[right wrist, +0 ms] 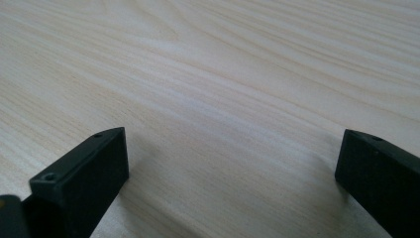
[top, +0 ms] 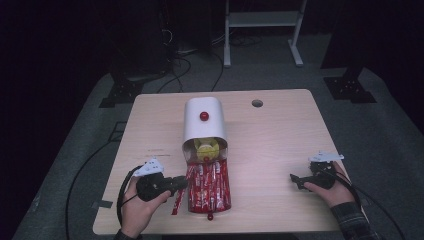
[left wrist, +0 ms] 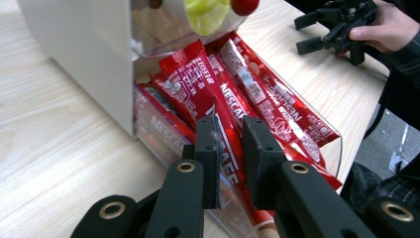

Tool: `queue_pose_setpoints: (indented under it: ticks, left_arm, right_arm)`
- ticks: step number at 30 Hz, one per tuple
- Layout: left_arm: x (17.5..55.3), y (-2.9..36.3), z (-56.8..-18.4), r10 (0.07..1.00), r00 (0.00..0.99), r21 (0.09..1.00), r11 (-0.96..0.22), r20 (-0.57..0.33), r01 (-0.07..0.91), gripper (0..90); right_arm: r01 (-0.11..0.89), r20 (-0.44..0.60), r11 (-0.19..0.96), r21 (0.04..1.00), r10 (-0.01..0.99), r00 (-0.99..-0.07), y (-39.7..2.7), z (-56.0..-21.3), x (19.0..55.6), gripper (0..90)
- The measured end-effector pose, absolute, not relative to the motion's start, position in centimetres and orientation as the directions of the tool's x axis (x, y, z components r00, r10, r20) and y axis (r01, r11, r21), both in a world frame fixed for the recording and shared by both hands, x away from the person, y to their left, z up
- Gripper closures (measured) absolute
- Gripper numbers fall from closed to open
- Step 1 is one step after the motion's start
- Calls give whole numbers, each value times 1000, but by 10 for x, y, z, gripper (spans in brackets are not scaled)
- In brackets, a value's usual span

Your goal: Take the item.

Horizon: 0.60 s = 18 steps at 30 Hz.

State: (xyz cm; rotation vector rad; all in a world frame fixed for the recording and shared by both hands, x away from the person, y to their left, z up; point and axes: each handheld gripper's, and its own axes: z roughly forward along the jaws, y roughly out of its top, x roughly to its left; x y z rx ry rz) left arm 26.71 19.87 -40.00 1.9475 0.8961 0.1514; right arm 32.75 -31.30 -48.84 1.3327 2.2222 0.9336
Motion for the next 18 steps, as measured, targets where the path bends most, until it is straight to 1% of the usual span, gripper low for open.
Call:
queue_pose_setpoints:
  ticks: [18]
  left_arm:
    - [273, 225, -399, 701, 669, 805, -236, -248, 545, 785]
  right_arm:
    - [624, 11, 328, 710, 880, -475, -313, -488, 328, 0]
